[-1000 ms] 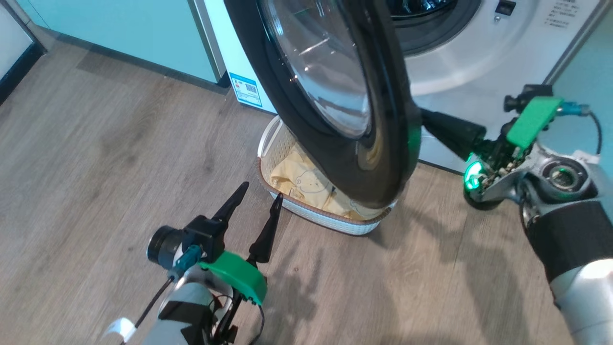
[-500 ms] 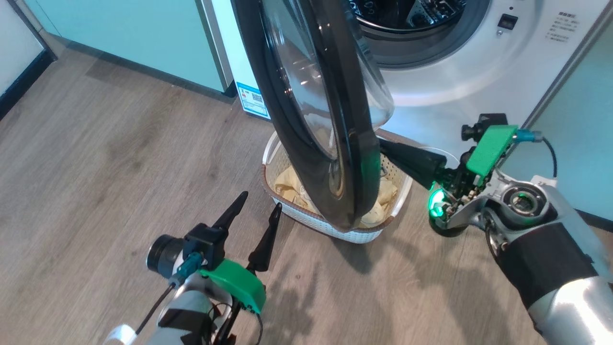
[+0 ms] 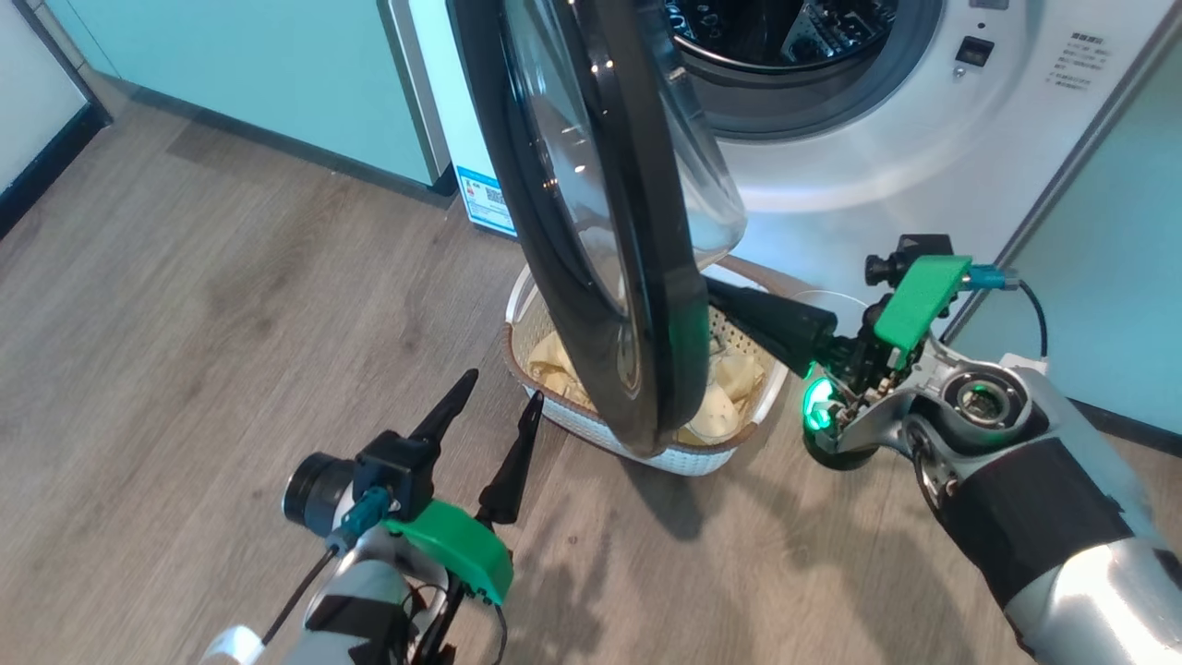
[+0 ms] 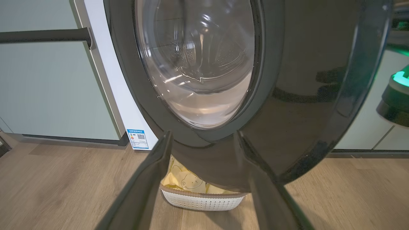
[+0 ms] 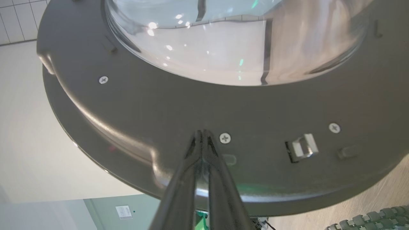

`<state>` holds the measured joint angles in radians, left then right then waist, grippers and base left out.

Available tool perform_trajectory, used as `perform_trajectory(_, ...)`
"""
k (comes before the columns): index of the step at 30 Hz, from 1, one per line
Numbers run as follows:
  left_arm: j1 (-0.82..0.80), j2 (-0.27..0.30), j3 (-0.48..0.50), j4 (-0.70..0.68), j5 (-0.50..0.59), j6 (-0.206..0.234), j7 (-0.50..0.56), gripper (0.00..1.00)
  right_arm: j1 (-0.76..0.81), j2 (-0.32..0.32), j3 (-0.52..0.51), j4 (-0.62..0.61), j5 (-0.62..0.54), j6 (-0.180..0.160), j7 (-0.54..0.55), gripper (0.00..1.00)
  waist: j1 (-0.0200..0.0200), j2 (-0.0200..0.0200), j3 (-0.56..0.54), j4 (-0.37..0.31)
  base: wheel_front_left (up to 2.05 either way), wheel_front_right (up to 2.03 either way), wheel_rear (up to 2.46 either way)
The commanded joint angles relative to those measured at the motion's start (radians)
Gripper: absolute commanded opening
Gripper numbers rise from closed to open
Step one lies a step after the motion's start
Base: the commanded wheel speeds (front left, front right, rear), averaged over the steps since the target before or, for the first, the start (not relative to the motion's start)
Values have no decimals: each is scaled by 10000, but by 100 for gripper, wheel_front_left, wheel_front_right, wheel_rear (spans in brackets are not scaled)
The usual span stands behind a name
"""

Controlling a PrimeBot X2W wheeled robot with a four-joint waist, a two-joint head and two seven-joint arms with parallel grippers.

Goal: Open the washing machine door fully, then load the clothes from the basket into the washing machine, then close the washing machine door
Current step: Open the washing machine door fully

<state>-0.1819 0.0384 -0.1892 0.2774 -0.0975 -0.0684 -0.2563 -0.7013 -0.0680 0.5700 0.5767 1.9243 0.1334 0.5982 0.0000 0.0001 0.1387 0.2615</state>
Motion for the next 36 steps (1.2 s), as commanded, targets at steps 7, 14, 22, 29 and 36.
perform_trajectory(7, -132, 118, 382, -219, 5, 22, -55, 100, 56, 177, 392, -346, 296, -27, -162, 0, 0, -1, -78, -11, 0, 0, 0)
perform_trajectory(14, -119, 118, 413, -200, -29, 50, -55, 100, 48, 177, 396, -356, 374, -27, -455, 0, 0, -1, -107, -63, 0, 0, 0)
perform_trajectory(22, -81, 119, 540, -200, -12, 75, -55, 100, 241, 155, -639, -1109, -335, -27, -2488, 0, 0, -1, -187, -286, 0, 0, 0)
perform_trajectory(29, -1, 151, 704, -179, 31, 100, -55, 100, 883, -57, -1581, -2720, -1886, -27, -4395, 0, 0, -1, -335, -534, 0, 0, 0)
perform_trajectory(36, 141, 189, 874, -213, 44, 134, -55, 100, 1514, -247, -1903, -4559, -4139, -27, -6733, 100, 0, -1, -459, -817, 0, 0, 0)
